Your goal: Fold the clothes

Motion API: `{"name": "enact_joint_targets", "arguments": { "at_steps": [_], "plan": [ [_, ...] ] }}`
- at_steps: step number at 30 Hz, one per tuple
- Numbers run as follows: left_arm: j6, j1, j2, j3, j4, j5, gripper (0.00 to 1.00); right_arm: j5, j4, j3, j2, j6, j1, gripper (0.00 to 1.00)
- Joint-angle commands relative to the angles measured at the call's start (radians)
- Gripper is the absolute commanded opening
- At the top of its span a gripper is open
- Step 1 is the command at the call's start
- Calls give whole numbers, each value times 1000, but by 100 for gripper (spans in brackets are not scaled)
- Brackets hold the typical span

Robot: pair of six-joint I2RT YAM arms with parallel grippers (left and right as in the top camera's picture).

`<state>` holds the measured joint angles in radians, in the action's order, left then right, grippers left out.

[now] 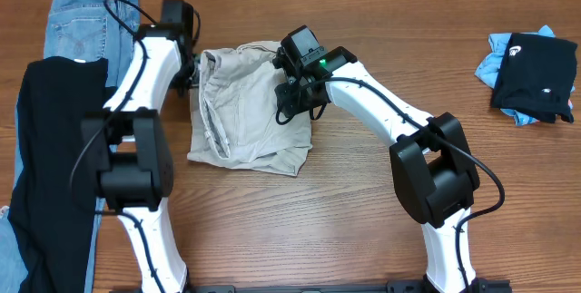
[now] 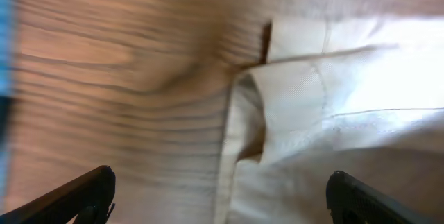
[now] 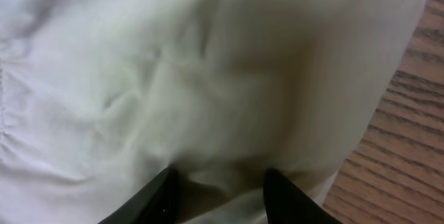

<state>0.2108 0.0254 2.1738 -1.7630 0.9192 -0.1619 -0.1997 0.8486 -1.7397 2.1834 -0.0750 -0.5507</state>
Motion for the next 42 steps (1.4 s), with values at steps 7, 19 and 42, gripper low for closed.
{"name": "enact_joint_targets", "arguments": {
  "at_steps": [7, 19, 42],
  "plan": [
    [84, -45, -209, -15, 27, -163, 100, -11, 5, 13, 3, -4, -3, 44],
    [93, -83, -350, -14, 49, 156, 100, -11, 36, -14, -7, -4, -2, 45],
    [-68, 58, 45, -12, -98, 230, 92, -266, 153, 33, -89, -25, -40, 45]
  ]
}}
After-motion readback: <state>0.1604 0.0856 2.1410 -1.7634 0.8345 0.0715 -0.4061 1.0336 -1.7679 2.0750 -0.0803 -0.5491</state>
